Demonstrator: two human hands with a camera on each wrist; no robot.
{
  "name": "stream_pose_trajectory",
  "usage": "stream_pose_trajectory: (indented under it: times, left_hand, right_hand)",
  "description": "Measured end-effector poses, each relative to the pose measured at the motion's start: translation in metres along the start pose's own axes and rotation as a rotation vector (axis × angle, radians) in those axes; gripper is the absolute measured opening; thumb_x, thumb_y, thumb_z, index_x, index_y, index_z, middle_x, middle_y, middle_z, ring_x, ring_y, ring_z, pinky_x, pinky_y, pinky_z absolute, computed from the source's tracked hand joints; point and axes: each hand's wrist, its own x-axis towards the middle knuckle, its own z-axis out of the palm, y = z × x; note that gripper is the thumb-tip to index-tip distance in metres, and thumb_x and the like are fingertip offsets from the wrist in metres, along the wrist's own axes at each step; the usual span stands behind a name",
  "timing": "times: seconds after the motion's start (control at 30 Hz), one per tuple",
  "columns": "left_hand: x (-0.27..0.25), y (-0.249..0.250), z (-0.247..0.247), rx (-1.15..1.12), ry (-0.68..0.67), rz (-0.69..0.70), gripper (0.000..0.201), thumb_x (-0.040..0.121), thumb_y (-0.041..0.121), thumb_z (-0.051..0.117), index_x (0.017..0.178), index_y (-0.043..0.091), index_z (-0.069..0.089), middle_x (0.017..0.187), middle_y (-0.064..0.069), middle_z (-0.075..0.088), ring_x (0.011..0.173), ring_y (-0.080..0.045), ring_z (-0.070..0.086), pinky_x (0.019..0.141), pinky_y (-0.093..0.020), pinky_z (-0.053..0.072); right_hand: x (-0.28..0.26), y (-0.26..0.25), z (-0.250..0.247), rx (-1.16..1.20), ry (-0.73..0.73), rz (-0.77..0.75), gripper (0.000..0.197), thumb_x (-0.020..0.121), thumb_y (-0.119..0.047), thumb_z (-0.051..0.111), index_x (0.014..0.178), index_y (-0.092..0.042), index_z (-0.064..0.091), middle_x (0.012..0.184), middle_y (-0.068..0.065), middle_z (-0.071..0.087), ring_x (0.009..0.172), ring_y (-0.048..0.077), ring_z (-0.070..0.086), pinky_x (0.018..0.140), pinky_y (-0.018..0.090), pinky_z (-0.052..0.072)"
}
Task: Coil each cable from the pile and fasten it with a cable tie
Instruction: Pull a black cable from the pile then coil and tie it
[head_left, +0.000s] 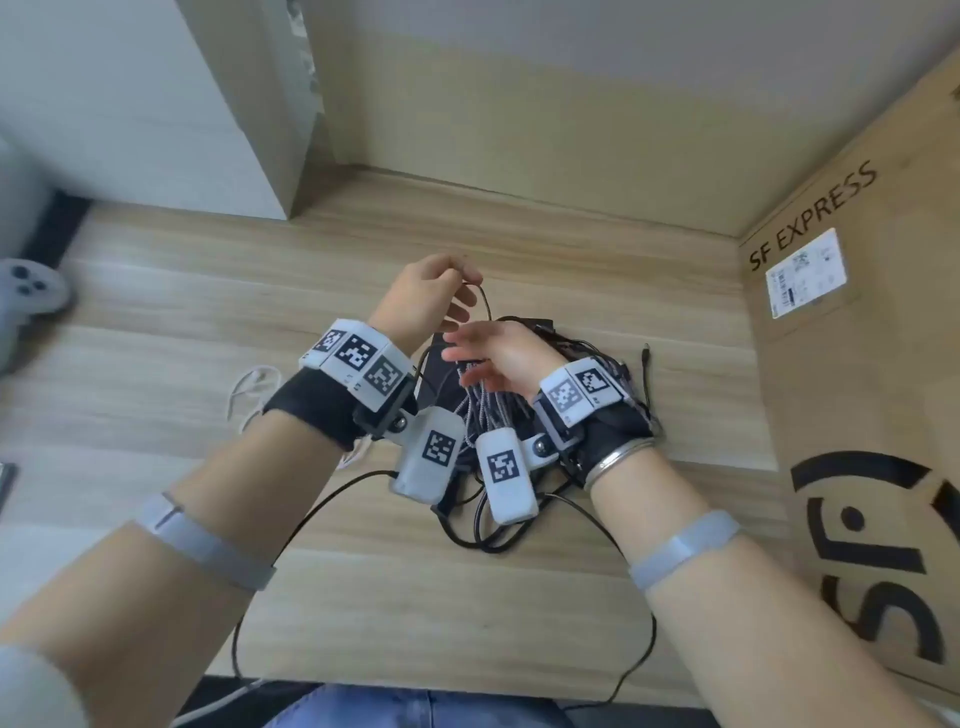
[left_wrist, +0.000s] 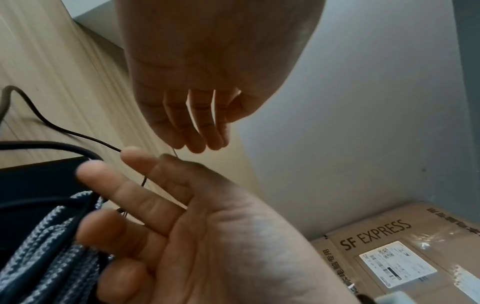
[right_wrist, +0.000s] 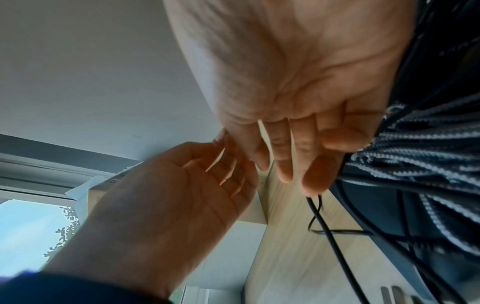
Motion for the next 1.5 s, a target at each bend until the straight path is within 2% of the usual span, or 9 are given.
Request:
stream_pose_trajectory:
  times: [0.17, 0.4, 0.63, 0.77, 0.93, 1.07, 1.2, 1.37, 1.5]
  left_hand:
    - [0.005, -0.012, -0.009, 0.026, 0.026, -0.053, 0.031, 0.092, 0.006, 0.030, 0.080, 0.019, 0.056, 0.076, 0.002, 0.056, 0.063, -0.011, 0.052, 0.061, -0.021, 0.045]
    - [0.011, -0.031, -0.018, 0.108, 0.037, -0.101, 0.025, 0.092, 0.009, 0.033, 0.084, 0.019, 0.055, 0.082, 0.002, 0.055, 0.068, -0.010, 0.049, 0.064, -0.023, 0.042]
    - [0.016, -0.034, -0.023, 0.237, -0.059, -0.107, 0.018, 0.091, 0.009, 0.040, 0.094, 0.016, 0.055, 0.093, -0.003, 0.052, 0.077, -0.017, 0.045, 0.065, -0.025, 0.037]
    - [0.018, -0.030, -0.024, 0.339, -0.135, -0.093, 0.019, 0.094, 0.016, 0.042, 0.105, 0.013, 0.059, 0.097, -0.004, 0.054, 0.074, -0.015, 0.047, 0.065, -0.026, 0.037]
    - [0.013, -0.015, -0.019, 0.162, -0.315, -0.086, 0.035, 0.099, 0.034, 0.035, 0.112, 0.010, 0.057, 0.090, -0.003, 0.063, 0.088, -0.019, 0.057, 0.079, -0.024, 0.046]
    - [0.012, -0.009, -0.013, 0.201, -0.384, -0.040, 0.030, 0.093, 0.034, 0.048, 0.115, 0.014, 0.053, 0.098, -0.004, 0.062, 0.088, -0.018, 0.056, 0.072, -0.023, 0.045]
    - [0.015, -0.008, -0.012, 0.302, -0.417, 0.115, 0.019, 0.087, 0.027, 0.062, 0.104, 0.021, 0.055, 0.100, 0.000, 0.064, 0.082, 0.000, 0.061, 0.074, -0.010, 0.045]
    - [0.024, -0.016, -0.017, 0.186, -0.218, 0.041, 0.016, 0.093, 0.011, 0.050, 0.078, 0.017, 0.048, 0.074, -0.002, 0.063, 0.059, -0.008, 0.063, 0.071, -0.025, 0.052]
    - [0.031, -0.020, -0.025, 0.160, -0.078, -0.036, 0.020, 0.092, 0.000, 0.033, 0.091, 0.017, 0.042, 0.068, -0.003, 0.047, 0.051, -0.016, 0.046, 0.051, -0.026, 0.044]
  right_hand:
    - [0.003, 0.009, 0.004, -0.220, -0.054, -0.029, 0.028, 0.093, -0.021, 0.056, 0.120, -0.014, 0.055, 0.085, -0.004, 0.065, 0.057, 0.010, 0.047, 0.046, 0.017, 0.031]
    - [0.007, 0.015, 0.011, -0.312, 0.053, 0.007, 0.057, 0.087, -0.018, 0.063, 0.139, -0.014, 0.039, 0.095, 0.003, 0.056, 0.058, 0.008, 0.048, 0.051, 0.018, 0.035]
    - [0.000, 0.011, 0.002, -0.347, 0.120, -0.090, 0.019, 0.091, -0.020, 0.059, 0.107, -0.011, 0.064, 0.061, -0.016, 0.052, 0.041, -0.008, 0.046, 0.043, 0.006, 0.034]
    - [-0.008, 0.002, -0.012, -0.192, 0.169, -0.103, 0.010, 0.096, -0.021, 0.049, 0.093, -0.020, 0.059, 0.097, 0.000, 0.063, 0.084, 0.011, 0.058, 0.078, 0.024, 0.051]
    - [-0.018, -0.009, -0.024, 0.197, 0.256, -0.193, 0.017, 0.099, -0.014, 0.042, 0.086, -0.016, 0.052, 0.082, 0.004, 0.062, 0.070, 0.015, 0.065, 0.064, 0.027, 0.057]
    - [-0.021, -0.013, -0.026, 0.250, 0.268, -0.277, 0.016, 0.098, -0.011, 0.044, 0.088, -0.017, 0.055, 0.084, 0.002, 0.060, 0.074, 0.016, 0.064, 0.068, 0.030, 0.057]
    - [-0.019, -0.010, -0.018, 0.223, 0.238, -0.351, 0.017, 0.095, -0.005, 0.049, 0.090, -0.018, 0.059, 0.083, 0.001, 0.059, 0.076, 0.011, 0.061, 0.076, 0.033, 0.056]
    - [-0.023, -0.007, -0.030, 0.142, 0.237, -0.291, 0.019, 0.095, -0.007, 0.049, 0.096, -0.019, 0.064, 0.093, -0.001, 0.061, 0.090, 0.010, 0.059, 0.089, 0.025, 0.052]
    - [-0.023, 0.005, -0.050, -0.072, 0.389, -0.150, 0.027, 0.095, -0.002, 0.046, 0.099, -0.021, 0.064, 0.101, -0.001, 0.063, 0.089, 0.010, 0.060, 0.085, 0.025, 0.052]
